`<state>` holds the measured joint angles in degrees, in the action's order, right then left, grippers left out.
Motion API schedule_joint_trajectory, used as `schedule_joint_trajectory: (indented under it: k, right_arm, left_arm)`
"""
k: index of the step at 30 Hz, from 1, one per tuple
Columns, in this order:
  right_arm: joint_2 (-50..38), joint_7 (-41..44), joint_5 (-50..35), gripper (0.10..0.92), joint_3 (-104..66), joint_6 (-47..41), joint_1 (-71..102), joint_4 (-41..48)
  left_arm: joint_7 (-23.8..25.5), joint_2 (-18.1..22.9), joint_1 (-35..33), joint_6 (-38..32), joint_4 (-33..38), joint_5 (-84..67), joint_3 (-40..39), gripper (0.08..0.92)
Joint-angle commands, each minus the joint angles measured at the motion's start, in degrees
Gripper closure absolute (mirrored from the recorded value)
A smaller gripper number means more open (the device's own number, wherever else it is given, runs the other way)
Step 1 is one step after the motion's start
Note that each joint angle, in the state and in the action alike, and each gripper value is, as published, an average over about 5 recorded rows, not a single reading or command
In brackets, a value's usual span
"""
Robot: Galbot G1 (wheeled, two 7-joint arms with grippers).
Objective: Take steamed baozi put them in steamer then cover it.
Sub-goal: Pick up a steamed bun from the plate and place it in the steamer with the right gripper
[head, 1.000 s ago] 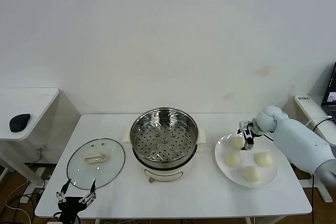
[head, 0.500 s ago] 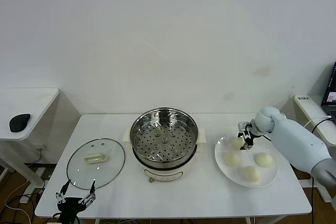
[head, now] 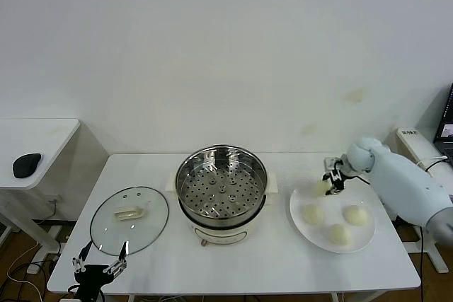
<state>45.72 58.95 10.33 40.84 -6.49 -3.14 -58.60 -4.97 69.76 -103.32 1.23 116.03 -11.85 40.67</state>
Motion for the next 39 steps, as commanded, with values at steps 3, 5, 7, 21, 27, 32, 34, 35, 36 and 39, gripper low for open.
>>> schedule_joint_trajectory:
  k: [3,5,7,21,27,32,34,35,36,39]
  right_arm:
    - [-2.1,-0.5,-15.3,0.499,13.6,-1.3,-17.7,-9.1]
    - [-0.4,-1.2,-17.7,0.499,17.4,-1.2,-22.4,-9.2]
    - [2.0,-2.0,-20.1,0.499,20.8,-0.4,-26.9,-9.1]
    - [20.4,-6.9,-27.5,0.493,30.3,6.3,-33.4,-10.2]
    - [25.4,-8.9,-18.3,0.495,32.6,16.1,-30.1,-6.8]
    - [27.4,-8.6,-16.1,0.491,34.9,19.8,-28.7,-7.3]
    - [28.1,-8.4,-14.5,0.491,35.7,21.3,-28.4,-7.1]
    - [28.5,-8.3,-13.4,0.491,36.1,22.1,-28.2,-6.8]
    - [28.9,-8.3,-12.0,0.491,36.3,22.9,-28.0,-6.3]
    - [29.7,-8.2,-7.9,0.491,36.5,25.0,-26.8,-4.5]
  left_arm:
    - [0.1,-1.4,1.0,0.4,0.1,-1.8,-0.1,0.177]
    - [0.1,-1.7,1.3,0.3,0.1,-2.6,0.0,0.177]
    - [0.1,-1.9,1.5,0.0,0.2,-3.5,0.1,0.177]
    - [0.3,-2.0,2.6,-0.8,0.7,-5.4,1.2,0.177]
    - [0.4,-2.1,2.4,-0.6,1.9,-6.3,2.8,0.177]
    - [0.5,-1.8,2.3,-0.5,2.1,-6.6,3.4,0.177]
    - [0.6,-1.6,2.3,-0.5,2.1,-6.6,3.3,0.177]
    - [0.6,-1.5,2.3,-0.5,2.1,-6.6,3.3,0.177]
    - [0.6,-1.4,2.4,-0.5,2.1,-6.6,3.3,0.177]
    - [0.6,-1.0,2.5,-0.5,1.9,-6.6,3.2,0.177]
